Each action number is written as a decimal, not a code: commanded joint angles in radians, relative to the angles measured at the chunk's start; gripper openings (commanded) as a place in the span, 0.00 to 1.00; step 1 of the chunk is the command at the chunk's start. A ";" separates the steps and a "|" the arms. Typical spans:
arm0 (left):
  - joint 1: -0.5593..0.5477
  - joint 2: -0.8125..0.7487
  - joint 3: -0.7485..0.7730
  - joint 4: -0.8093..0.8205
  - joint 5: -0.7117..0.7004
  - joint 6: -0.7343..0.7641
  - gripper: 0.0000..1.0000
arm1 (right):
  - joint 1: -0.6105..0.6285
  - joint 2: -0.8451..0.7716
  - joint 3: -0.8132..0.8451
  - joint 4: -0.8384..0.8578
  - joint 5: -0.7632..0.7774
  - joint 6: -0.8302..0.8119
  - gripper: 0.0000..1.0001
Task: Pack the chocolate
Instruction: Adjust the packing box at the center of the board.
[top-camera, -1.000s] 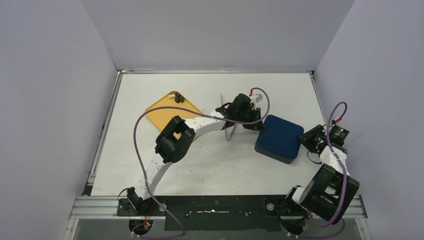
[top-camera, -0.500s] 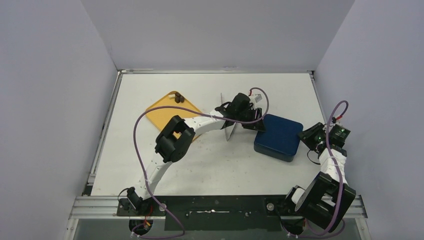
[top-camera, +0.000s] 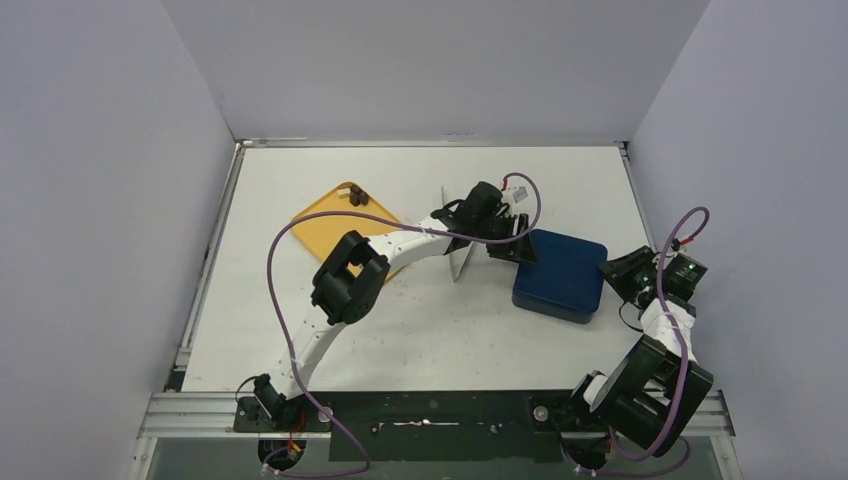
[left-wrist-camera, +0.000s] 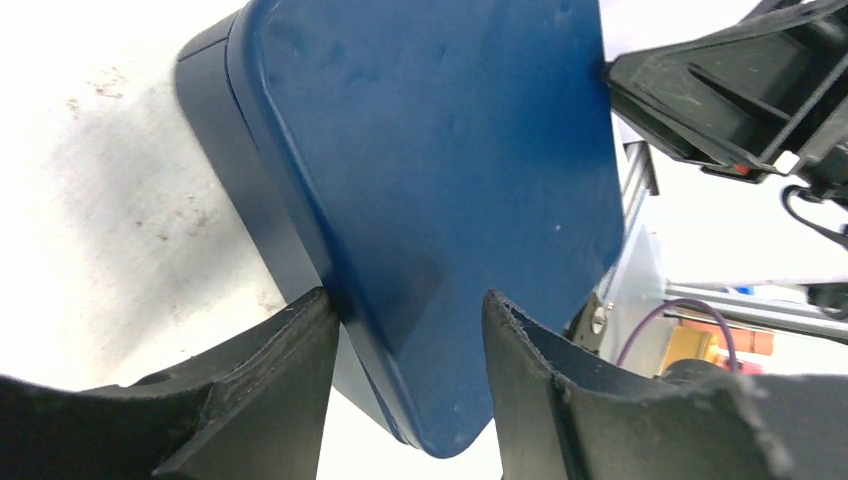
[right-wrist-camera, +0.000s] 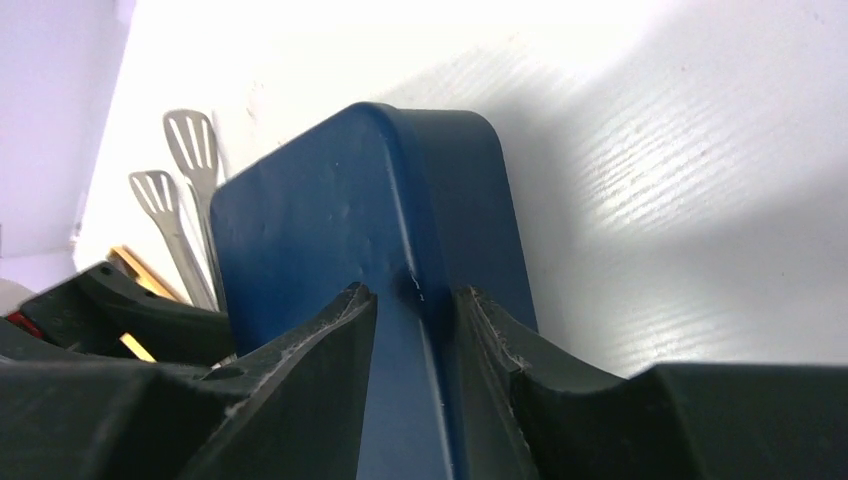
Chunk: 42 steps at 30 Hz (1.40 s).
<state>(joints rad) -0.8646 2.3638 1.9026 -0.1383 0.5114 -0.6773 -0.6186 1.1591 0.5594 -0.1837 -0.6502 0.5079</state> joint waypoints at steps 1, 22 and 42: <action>-0.023 -0.022 0.049 0.189 0.153 -0.097 0.49 | -0.028 -0.004 -0.056 0.265 -0.225 0.140 0.36; -0.006 0.010 0.125 0.255 0.176 -0.156 0.38 | -0.056 0.044 -0.042 0.128 -0.149 0.109 0.50; 0.011 0.017 0.126 -0.010 0.046 0.025 0.48 | -0.066 -0.002 -0.119 0.465 -0.314 0.352 0.32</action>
<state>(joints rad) -0.8452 2.4042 2.0312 -0.2550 0.4744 -0.6155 -0.6880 1.1812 0.4587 0.0891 -0.8135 0.7433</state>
